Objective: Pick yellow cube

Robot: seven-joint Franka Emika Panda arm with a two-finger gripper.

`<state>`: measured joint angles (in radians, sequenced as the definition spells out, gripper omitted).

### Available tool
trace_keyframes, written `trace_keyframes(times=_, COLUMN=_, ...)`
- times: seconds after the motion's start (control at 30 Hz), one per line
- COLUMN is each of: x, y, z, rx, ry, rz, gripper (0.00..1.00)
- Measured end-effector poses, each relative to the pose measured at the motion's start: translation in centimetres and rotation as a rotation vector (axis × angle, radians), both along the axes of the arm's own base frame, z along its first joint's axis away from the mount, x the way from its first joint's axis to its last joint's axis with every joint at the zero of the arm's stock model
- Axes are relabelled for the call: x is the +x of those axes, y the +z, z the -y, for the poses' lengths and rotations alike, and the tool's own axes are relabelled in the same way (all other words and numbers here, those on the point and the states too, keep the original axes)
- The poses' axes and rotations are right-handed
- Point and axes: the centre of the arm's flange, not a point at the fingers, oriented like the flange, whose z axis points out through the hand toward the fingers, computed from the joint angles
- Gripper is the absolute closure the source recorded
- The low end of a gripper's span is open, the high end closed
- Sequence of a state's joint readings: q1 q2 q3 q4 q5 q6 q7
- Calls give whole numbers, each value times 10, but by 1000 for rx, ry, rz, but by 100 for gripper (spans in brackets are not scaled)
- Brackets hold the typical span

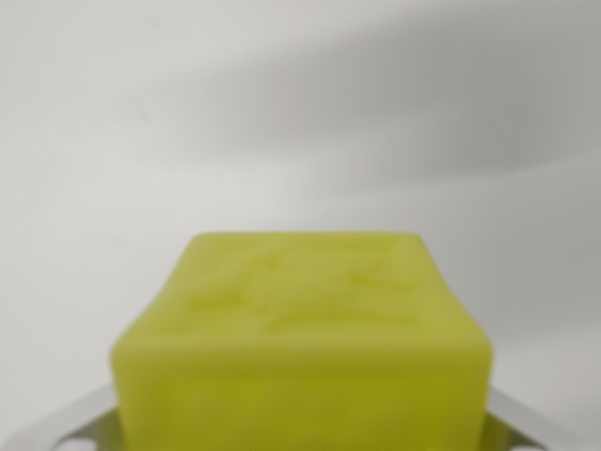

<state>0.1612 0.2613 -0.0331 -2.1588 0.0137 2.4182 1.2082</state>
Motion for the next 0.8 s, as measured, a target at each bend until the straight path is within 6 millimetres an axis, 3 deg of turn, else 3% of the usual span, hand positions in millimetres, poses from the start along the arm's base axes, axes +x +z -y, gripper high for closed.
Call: trace_keyframes(times=0.8, x=0, y=40, z=0, rx=0, ry=0, rz=0, gripper=100)
